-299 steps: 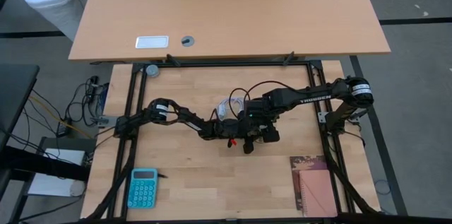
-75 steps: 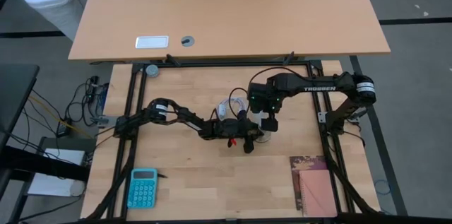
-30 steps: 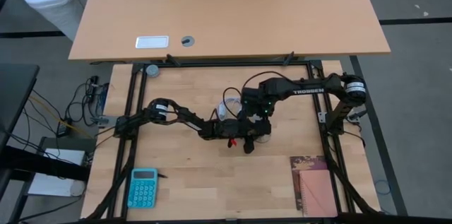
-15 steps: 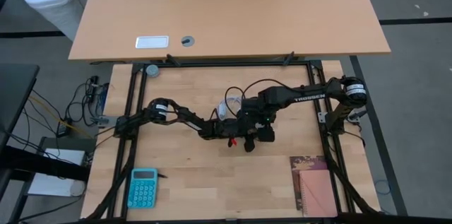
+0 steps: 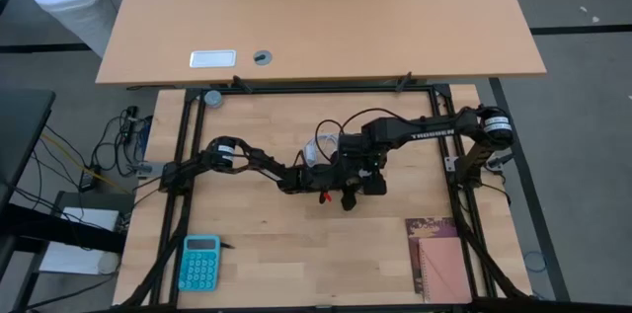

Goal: Screw lightbulb
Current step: Insert the white lightbulb into the lamp socket

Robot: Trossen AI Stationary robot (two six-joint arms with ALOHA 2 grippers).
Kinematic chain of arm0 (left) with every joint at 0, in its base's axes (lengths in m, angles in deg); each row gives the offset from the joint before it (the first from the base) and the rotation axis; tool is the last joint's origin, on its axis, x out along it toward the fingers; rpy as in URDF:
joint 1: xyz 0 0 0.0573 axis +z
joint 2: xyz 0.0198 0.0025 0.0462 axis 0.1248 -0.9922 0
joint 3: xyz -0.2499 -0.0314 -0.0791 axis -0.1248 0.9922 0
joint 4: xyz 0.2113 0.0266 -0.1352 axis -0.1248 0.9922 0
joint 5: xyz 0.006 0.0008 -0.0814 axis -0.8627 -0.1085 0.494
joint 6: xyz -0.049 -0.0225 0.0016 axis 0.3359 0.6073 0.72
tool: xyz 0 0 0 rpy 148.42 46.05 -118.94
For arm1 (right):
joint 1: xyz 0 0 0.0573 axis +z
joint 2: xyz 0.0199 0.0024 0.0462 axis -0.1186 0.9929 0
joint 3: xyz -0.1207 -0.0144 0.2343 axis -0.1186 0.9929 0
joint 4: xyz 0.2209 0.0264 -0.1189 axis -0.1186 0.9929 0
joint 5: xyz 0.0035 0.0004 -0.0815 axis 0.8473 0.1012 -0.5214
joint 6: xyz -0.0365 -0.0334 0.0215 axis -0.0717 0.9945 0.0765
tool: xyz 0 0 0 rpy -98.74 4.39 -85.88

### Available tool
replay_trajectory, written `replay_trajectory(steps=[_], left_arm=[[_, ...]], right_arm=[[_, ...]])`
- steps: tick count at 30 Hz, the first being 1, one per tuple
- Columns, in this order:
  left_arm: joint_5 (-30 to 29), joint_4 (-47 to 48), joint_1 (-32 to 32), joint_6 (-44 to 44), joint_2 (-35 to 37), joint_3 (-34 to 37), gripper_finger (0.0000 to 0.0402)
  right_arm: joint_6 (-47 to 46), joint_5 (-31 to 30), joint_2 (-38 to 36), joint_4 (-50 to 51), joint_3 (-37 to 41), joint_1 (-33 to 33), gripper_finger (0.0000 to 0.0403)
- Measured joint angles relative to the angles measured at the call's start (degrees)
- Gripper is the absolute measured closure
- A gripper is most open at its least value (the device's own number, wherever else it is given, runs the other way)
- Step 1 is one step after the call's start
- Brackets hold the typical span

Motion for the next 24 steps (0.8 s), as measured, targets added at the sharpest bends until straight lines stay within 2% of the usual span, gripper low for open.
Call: replay_trajectory(steps=[8,15,24], left_arm=[[-2.0,0.0,0.0,1.1,0.0,0.0,0.0208],[-5.4,0.1,-0.6,2.5,0.0,0.0,0.0208],[-13.4,-0.1,-2.2,4.3,-0.1,0.0,0.0208]], right_arm=[[-11.4,0.6,-0.1,-0.5,0.0,-1.4,0.0143],[-24.0,-2.1,-0.1,-0.8,-0.1,-0.4,0.0145],[-38.4,-4.8,-0.1,-2.1,0.0,0.7,0.0145]])
